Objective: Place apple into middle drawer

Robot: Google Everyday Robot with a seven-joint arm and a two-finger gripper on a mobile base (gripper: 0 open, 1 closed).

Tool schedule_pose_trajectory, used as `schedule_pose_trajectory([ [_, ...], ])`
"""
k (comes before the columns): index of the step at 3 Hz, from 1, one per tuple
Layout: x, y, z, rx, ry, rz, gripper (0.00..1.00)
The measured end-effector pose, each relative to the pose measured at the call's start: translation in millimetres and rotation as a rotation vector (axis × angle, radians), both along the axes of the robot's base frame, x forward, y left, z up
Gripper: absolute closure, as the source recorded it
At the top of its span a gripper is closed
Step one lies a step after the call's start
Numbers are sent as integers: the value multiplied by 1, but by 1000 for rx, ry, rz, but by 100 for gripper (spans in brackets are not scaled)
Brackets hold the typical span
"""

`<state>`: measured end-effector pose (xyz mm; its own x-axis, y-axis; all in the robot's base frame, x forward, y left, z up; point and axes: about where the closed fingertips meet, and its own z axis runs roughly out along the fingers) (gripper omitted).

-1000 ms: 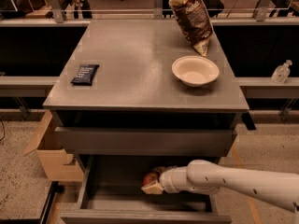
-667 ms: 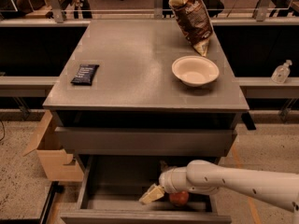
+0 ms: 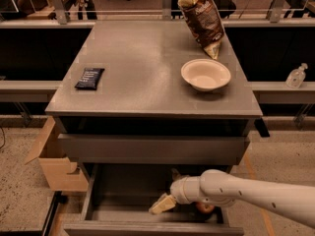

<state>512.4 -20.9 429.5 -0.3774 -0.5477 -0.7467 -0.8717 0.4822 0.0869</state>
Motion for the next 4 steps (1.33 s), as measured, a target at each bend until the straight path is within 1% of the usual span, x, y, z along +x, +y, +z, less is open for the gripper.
schedule_pose_trajectory([
  [1,-1,-27,19,26,-52,-75,0],
  [2,-7,-54,38,44,-106,-157,0],
  [3,-15,-84,56,53,-150,-246,0],
  [4,-24,-111,68,46,-168,-325,0],
])
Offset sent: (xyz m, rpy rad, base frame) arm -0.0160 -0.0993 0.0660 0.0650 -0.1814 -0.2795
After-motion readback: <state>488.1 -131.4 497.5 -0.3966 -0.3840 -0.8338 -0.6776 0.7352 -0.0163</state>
